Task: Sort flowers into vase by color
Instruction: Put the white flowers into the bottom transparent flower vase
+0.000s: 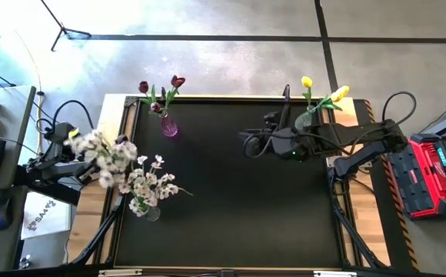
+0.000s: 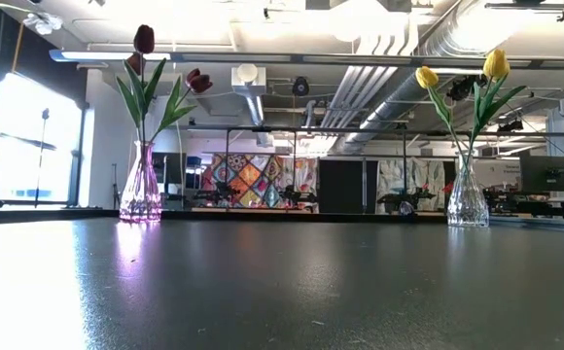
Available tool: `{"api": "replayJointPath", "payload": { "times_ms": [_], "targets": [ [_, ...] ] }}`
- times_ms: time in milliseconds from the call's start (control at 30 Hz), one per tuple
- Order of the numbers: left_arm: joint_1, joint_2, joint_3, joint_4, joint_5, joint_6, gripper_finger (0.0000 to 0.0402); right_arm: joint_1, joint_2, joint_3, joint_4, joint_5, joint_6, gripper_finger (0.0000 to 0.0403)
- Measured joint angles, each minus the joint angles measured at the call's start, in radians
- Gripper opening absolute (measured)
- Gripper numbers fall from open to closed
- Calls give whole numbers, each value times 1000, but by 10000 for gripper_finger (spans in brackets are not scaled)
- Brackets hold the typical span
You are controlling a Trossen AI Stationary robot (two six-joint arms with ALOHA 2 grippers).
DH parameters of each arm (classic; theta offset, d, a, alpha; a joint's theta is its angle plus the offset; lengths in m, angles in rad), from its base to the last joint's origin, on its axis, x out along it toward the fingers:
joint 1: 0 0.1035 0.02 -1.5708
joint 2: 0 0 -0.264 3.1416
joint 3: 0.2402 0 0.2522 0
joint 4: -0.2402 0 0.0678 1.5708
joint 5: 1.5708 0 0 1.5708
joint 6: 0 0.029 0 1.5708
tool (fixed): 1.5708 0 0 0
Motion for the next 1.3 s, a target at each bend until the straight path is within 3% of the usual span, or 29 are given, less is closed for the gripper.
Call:
{"api": "replayJointPath", "payload": {
  "times_ms": [200,533,800,933,1033,1167,1300],
  "targets": [
    [-5,0,-69,109,77,-62,0,37,0,0,-14,56,59,134],
    [-48,0,-193,296,82,-129,0,85,0,0,-79,81,159,134],
    [-50,0,-214,364,-7,-149,0,88,0,0,-134,81,213,134],
    [-50,0,-133,285,11,-198,0,80,0,0,-134,81,213,134],
    [-50,0,-34,132,29,-134,0,75,0,0,-135,84,213,134],
    [-50,0,100,-69,-29,-53,0,66,0,0,-135,87,213,134],
    [-50,0,164,-89,-17,-48,0,56,0,0,-136,87,213,134]
  ]
}}
